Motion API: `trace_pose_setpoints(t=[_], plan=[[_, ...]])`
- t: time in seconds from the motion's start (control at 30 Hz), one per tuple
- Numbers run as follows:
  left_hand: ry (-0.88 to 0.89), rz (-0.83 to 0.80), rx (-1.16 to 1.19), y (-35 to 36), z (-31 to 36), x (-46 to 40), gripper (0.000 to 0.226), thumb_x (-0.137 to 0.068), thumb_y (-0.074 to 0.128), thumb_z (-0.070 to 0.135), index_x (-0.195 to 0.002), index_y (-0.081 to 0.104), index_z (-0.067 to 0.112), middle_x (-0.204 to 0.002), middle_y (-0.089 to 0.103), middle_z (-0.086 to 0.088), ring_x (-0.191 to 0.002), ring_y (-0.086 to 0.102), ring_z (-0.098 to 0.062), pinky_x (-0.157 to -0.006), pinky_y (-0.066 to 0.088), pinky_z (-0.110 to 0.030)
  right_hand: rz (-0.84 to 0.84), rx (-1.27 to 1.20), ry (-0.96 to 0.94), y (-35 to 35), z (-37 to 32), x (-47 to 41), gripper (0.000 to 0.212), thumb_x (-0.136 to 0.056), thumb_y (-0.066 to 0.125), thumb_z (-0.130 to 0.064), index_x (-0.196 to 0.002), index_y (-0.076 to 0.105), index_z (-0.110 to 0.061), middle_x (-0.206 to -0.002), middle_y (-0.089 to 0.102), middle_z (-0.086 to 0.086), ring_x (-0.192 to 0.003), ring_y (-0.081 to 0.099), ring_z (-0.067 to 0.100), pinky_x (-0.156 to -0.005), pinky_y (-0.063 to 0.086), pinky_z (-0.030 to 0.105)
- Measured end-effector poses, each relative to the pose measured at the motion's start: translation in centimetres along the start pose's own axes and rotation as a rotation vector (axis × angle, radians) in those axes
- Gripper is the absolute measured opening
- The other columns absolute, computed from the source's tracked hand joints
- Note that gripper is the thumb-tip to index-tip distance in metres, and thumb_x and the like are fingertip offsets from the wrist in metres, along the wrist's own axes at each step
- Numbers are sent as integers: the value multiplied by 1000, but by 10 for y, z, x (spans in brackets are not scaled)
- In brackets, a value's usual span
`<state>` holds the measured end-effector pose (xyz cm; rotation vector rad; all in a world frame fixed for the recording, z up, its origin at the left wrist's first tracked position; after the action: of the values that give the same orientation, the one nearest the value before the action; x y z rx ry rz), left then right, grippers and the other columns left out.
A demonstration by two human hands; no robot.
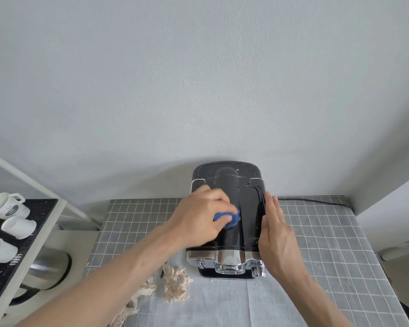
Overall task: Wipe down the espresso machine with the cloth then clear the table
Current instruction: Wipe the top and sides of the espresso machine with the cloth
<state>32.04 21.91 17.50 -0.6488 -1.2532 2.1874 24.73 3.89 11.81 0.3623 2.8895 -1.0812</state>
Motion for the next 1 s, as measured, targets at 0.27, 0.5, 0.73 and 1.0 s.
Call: trace_pose_setpoints(t=[0.27,0.5,0.73,1.0], plan=[[220,-84,-23,3,25,21,17,-96,65,40,-108,78,39,-103,63,17,-90,52,-11,-71,52,-30,-15,-8,-36,-2,0,-1,63,-106,28,-4,-163,13,-27,-161,15,-20,-155,11,7,-119,34,41],[-114,38,-88,-3,-25,-75,22,-100,63,36,-118,76,39,-108,60,13,-106,53,-18,-91,50,-43,-50,9,-8,-2,3,-1,60,-107,26,-6,-163,14,-25,-158,16,-22,-154,2,0,-114,9,3],[97,-105,-74,6,15,-18,17,-97,63,41,-108,75,42,-102,57,17,-92,44,-13,-78,54,-41,-40,-16,-25,-1,3,0,62,-106,29,-3,-163,16,-23,-156,18,-27,-154,3,0,-109,12,-2],[35,-126,-65,11,29,-2,19,-96,61,46,-108,76,45,-98,56,16,-90,50,-12,-76,56,-40,-20,-33,-60,-5,-2,0,57,-109,31,-10,-162,18,-26,-150,8,-41,-152,5,-2,-118,23,18]])
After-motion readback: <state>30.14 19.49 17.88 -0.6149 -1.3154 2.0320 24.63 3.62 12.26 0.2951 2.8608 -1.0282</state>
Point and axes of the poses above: each hand's wrist, its own x-axis away from the middle knuckle, its own y-axis out of the palm, z = x × y, the point moved 5 cm from there along -x, towards the middle knuckle
